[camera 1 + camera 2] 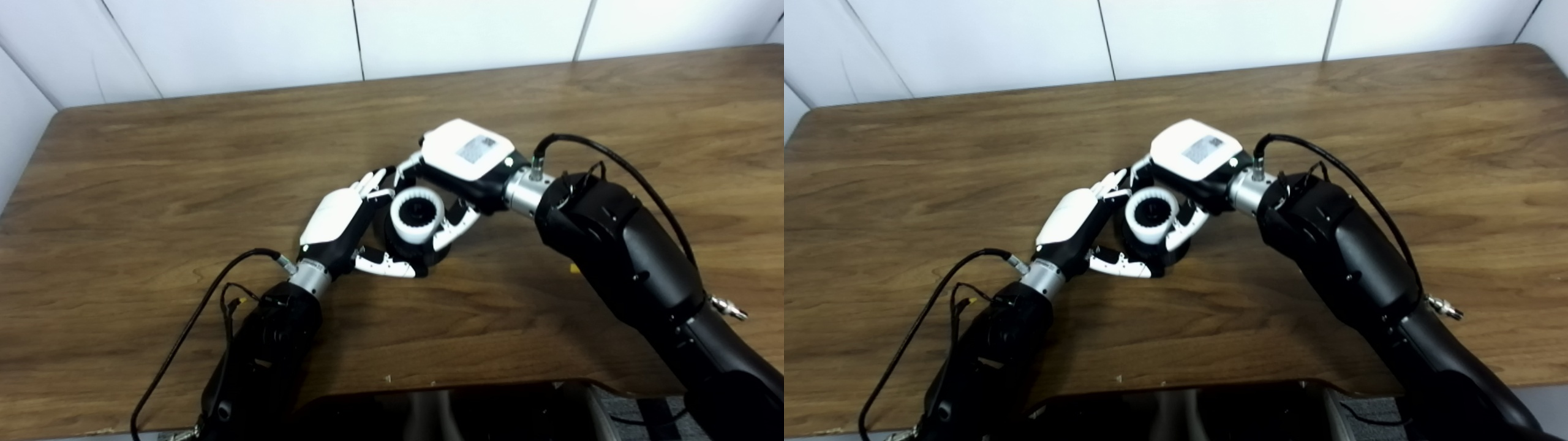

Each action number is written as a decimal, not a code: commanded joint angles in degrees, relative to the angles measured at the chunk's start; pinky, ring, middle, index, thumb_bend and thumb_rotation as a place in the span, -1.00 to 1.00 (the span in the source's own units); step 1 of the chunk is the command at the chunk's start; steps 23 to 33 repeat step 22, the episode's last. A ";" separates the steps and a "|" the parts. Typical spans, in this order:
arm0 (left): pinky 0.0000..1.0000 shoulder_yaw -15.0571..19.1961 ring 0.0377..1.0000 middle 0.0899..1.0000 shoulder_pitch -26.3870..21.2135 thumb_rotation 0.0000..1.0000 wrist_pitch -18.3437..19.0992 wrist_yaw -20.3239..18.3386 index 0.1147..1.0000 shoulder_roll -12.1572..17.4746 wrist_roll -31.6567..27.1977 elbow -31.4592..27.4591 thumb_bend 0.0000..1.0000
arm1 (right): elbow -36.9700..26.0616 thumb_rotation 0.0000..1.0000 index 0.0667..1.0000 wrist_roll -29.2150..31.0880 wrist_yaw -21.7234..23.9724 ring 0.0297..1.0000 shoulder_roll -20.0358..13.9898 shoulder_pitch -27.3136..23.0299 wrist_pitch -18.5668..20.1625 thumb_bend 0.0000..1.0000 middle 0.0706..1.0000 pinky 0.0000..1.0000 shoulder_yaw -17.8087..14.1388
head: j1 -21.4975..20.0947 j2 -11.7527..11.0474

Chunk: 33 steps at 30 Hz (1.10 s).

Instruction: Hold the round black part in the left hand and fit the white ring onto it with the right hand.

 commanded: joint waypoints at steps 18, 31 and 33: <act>0.93 -0.81 1.00 1.00 -0.69 -0.21 -0.77 -1.00 0.28 -0.08 -0.54 -0.53 1.00 | -1.77 -0.18 0.56 1.63 -1.23 0.47 0.15 -0.08 0.34 0.83 0.52 0.77 -2.40 | -0.29 -0.83; 0.95 -0.77 1.00 1.00 -0.60 -0.21 -1.34 -0.64 0.27 -0.04 -0.80 -0.11 1.00 | -1.90 -0.18 0.58 3.68 -2.73 0.49 0.79 1.67 1.46 0.75 0.56 0.72 -4.76 | -0.33 -1.40; 0.95 -0.77 1.00 1.00 -0.60 -0.21 -1.34 -0.64 0.27 -0.04 -0.80 -0.11 1.00 | -1.90 -0.18 0.58 3.68 -2.73 0.49 0.79 1.67 1.46 0.75 0.56 0.72 -4.76 | -0.33 -1.40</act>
